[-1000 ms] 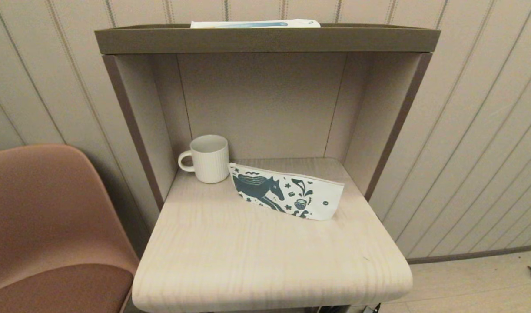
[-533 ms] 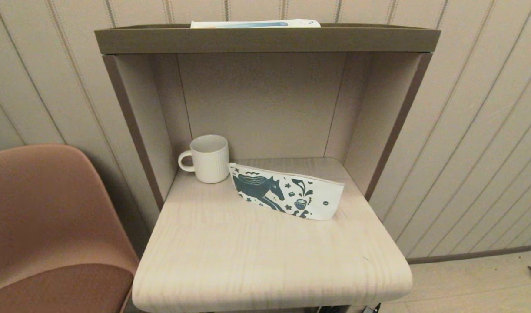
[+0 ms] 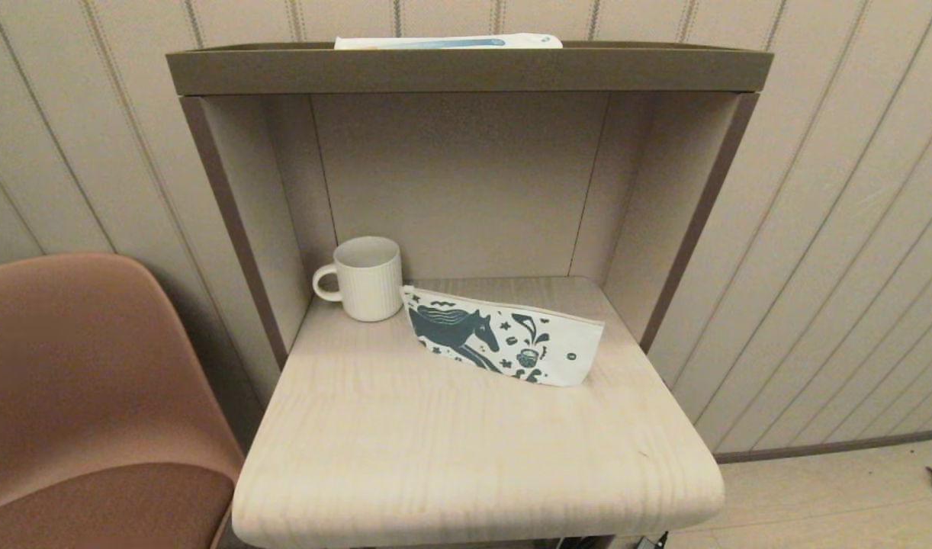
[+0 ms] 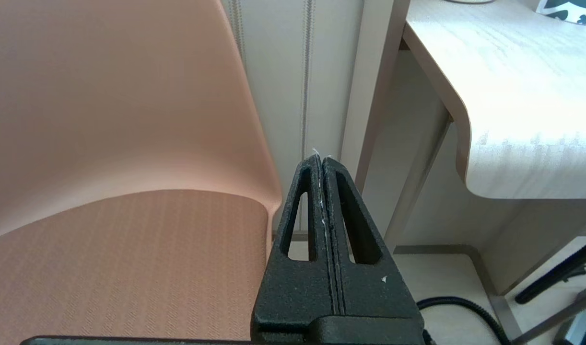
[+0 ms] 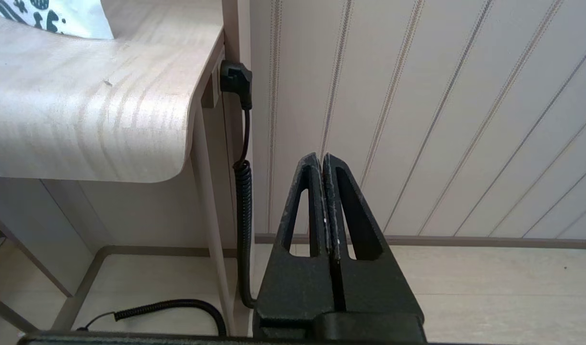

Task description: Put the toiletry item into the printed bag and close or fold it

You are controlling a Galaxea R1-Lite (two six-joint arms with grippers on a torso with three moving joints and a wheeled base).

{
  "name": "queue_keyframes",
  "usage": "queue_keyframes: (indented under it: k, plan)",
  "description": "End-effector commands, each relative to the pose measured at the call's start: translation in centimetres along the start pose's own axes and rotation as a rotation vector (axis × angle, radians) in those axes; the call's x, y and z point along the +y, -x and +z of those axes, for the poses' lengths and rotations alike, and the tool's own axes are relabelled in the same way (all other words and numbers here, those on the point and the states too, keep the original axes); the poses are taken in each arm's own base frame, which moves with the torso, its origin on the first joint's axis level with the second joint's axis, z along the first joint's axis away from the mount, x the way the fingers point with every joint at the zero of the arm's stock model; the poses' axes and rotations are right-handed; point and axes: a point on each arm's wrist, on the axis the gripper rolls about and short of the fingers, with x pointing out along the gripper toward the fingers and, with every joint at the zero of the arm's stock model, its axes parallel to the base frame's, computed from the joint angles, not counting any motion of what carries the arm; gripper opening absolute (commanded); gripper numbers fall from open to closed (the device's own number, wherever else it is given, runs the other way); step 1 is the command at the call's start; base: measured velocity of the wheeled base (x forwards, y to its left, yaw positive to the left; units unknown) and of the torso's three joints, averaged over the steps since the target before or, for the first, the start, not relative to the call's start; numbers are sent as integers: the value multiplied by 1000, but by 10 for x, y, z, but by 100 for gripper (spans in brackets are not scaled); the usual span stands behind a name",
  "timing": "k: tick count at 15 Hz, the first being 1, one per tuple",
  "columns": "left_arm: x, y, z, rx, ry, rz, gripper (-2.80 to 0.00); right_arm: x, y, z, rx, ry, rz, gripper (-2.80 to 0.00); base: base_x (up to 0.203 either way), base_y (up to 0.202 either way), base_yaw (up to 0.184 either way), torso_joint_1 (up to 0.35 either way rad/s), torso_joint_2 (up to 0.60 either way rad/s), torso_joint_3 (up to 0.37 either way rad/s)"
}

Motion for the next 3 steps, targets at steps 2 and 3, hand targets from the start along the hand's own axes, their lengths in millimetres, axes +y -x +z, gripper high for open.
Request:
queue_keyframes:
  k: [2,3]
  plan:
    - [0,0,0,0,1,0,-280,0,0,2,-11,0,-1,-280,0,0,0,0,0,0]
    - [0,0,0,0,1,0,-280,0,0,2,-13,0,-3,-280,0,0,0,0,0,0]
